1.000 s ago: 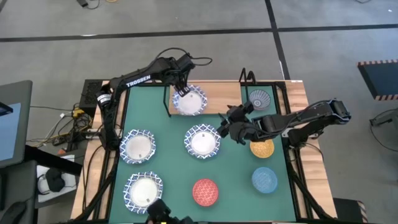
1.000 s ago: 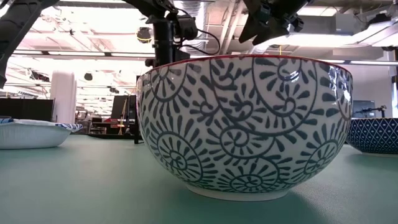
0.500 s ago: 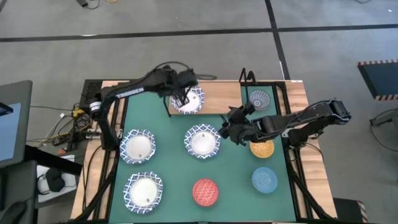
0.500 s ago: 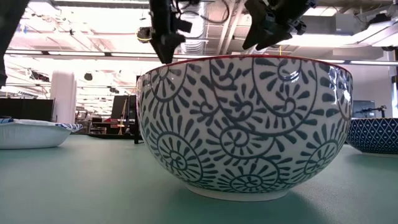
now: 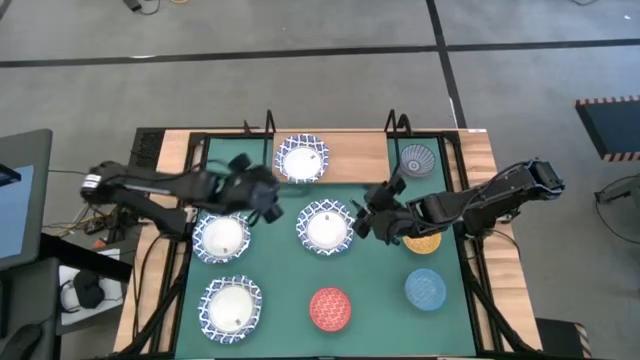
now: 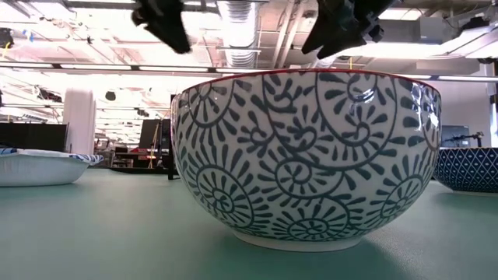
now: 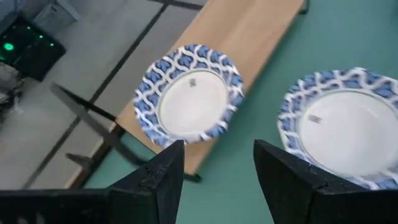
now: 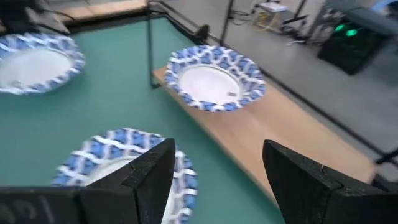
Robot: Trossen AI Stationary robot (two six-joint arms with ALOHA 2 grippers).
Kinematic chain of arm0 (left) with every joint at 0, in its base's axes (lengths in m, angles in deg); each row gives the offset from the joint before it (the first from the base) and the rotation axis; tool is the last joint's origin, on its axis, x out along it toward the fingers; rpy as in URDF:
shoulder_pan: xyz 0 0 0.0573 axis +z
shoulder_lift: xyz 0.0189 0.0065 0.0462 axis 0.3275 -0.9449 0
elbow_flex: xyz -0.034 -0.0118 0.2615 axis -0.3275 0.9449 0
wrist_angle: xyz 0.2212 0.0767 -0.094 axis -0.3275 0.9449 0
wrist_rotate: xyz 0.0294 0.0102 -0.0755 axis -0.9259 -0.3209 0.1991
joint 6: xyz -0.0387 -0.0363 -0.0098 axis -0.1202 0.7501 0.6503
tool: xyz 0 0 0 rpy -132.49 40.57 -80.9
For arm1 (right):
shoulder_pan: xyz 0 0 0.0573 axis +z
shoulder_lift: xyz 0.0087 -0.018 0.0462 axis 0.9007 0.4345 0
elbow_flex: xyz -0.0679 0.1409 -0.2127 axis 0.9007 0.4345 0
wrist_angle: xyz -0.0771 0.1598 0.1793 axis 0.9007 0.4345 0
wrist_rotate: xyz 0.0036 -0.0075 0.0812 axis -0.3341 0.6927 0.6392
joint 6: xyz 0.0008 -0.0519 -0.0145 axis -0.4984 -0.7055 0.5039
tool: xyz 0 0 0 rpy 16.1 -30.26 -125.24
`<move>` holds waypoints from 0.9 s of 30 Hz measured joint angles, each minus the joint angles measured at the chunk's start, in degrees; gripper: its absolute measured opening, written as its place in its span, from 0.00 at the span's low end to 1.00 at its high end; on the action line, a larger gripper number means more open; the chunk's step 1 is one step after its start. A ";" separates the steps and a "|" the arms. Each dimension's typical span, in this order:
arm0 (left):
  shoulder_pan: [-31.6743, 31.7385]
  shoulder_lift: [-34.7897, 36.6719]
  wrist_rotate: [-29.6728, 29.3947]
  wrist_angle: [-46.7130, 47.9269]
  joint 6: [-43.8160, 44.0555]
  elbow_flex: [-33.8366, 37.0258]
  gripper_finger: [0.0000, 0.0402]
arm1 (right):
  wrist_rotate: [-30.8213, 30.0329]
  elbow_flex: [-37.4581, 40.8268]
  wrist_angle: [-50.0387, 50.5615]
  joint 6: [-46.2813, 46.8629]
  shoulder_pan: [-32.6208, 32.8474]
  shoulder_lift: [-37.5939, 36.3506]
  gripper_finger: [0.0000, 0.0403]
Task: Place and stack bowls onto a shelf
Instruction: Stack the white patterned bowl on top of the white patterned bowl on the shelf
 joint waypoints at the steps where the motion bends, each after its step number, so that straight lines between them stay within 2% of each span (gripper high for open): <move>1: -1.71 1.73 -0.70 -0.02 1.95 1.89 0.44 | 0.68 0.00 -0.96 0.00 -0.01 0.00 0.67; 6: -8.35 8.63 -1.83 -0.07 8.74 9.12 0.44 | 3.22 0.00 -5.06 -0.51 -0.05 0.00 0.67; 12: -11.09 11.63 -4.57 -0.18 11.40 11.65 0.44 | 4.79 -0.15 -10.05 -0.61 -1.89 1.57 0.67; 17: -13.02 11.79 -8.00 -0.06 11.44 11.78 0.44 | 15.06 -0.28 -18.80 -4.98 -6.21 5.87 0.67; 20: -14.67 11.83 -10.59 -0.23 12.50 12.87 0.44 | 20.74 -0.88 -20.70 -7.04 -8.52 8.40 0.67; 27: -16.41 11.79 -12.45 -0.25 17.31 18.86 0.44 | 24.48 -3.86 -20.75 -6.27 -10.68 13.08 0.67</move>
